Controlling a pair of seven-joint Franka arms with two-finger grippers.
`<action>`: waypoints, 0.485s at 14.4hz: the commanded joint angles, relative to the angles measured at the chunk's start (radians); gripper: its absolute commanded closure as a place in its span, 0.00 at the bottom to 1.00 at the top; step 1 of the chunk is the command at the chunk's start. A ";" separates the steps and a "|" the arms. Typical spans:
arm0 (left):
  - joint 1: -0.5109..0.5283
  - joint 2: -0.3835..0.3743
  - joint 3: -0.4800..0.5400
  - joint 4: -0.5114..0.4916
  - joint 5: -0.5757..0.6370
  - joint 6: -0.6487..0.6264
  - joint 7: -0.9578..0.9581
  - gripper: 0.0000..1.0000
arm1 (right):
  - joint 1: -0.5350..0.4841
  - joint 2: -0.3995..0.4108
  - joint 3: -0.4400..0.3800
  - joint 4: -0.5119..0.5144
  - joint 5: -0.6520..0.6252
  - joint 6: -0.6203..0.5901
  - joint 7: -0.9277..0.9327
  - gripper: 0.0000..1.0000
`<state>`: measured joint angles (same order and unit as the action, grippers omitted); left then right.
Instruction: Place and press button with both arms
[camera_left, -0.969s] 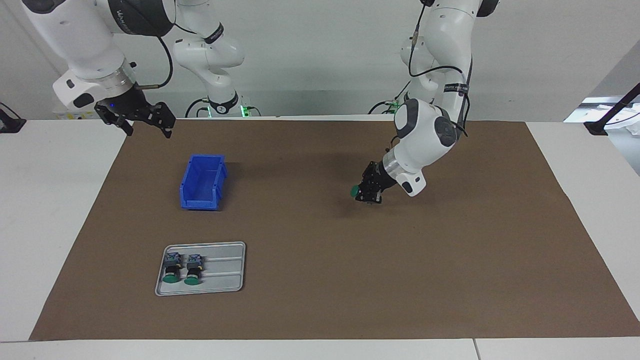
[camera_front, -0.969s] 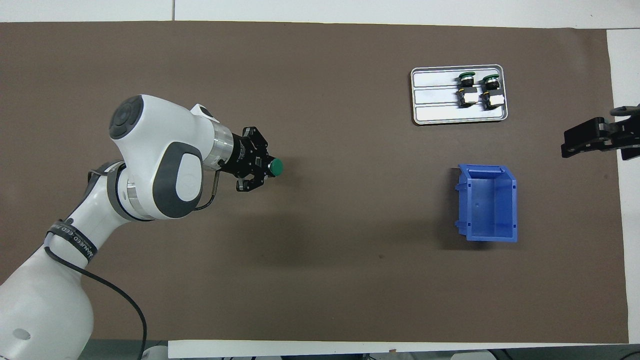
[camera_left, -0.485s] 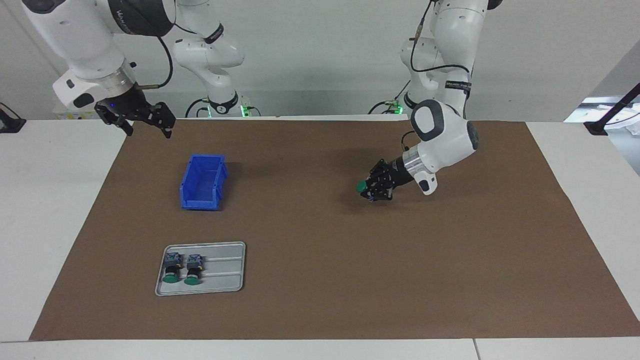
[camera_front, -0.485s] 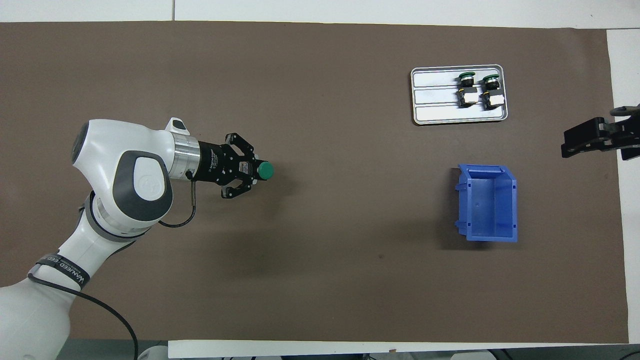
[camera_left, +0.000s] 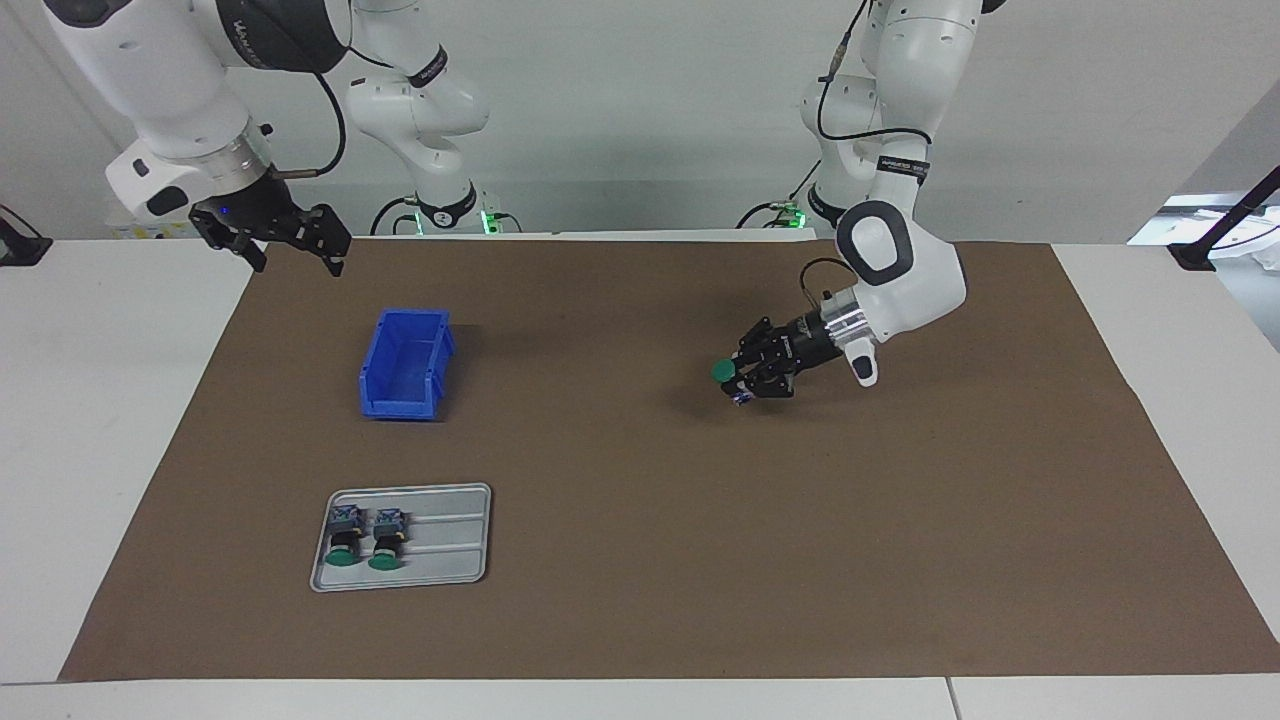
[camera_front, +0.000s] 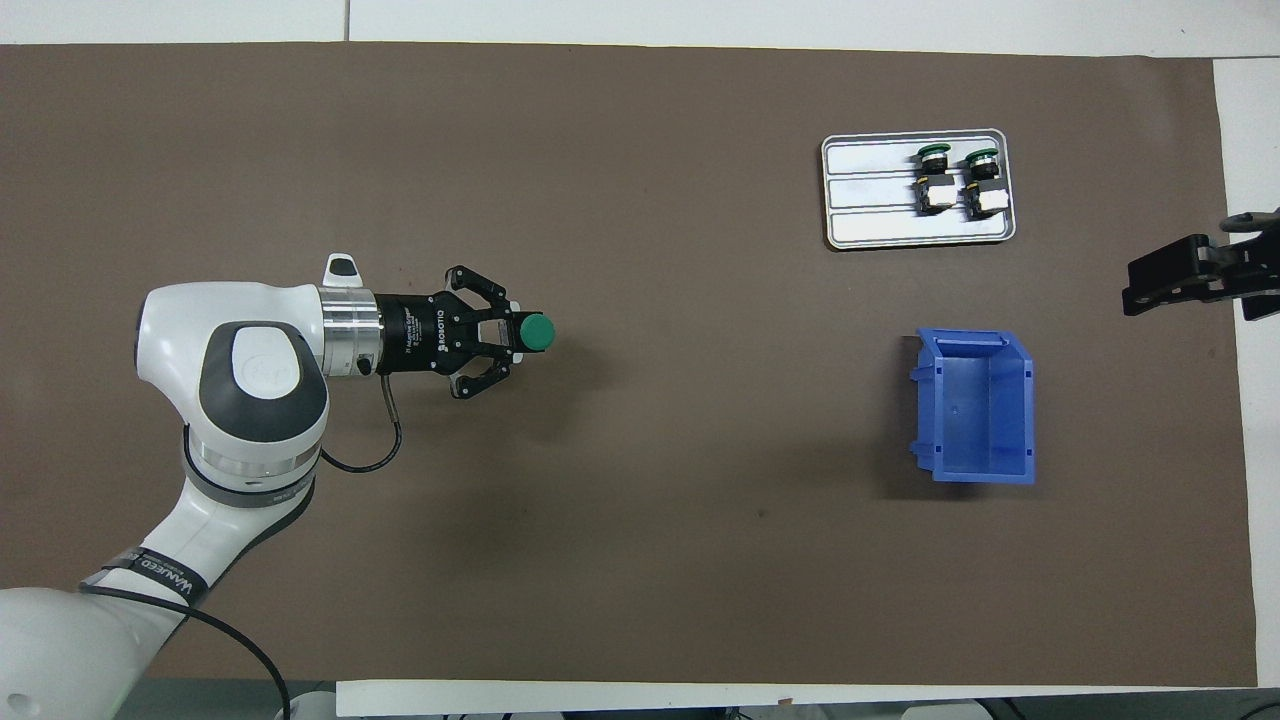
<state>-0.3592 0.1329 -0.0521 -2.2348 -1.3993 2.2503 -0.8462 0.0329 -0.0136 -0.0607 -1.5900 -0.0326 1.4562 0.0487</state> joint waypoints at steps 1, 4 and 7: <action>0.005 0.023 0.001 -0.020 -0.122 -0.041 0.103 0.99 | -0.007 -0.022 0.004 -0.024 0.005 0.004 -0.016 0.02; 0.003 0.049 0.001 -0.025 -0.252 -0.054 0.175 0.99 | -0.007 -0.022 0.004 -0.024 0.005 0.006 -0.015 0.02; -0.006 0.082 0.001 -0.020 -0.363 -0.058 0.243 0.99 | -0.007 -0.022 0.004 -0.024 0.005 0.004 -0.015 0.02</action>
<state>-0.3603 0.2004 -0.0540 -2.2494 -1.7079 2.2139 -0.6426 0.0329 -0.0136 -0.0607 -1.5900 -0.0326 1.4562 0.0487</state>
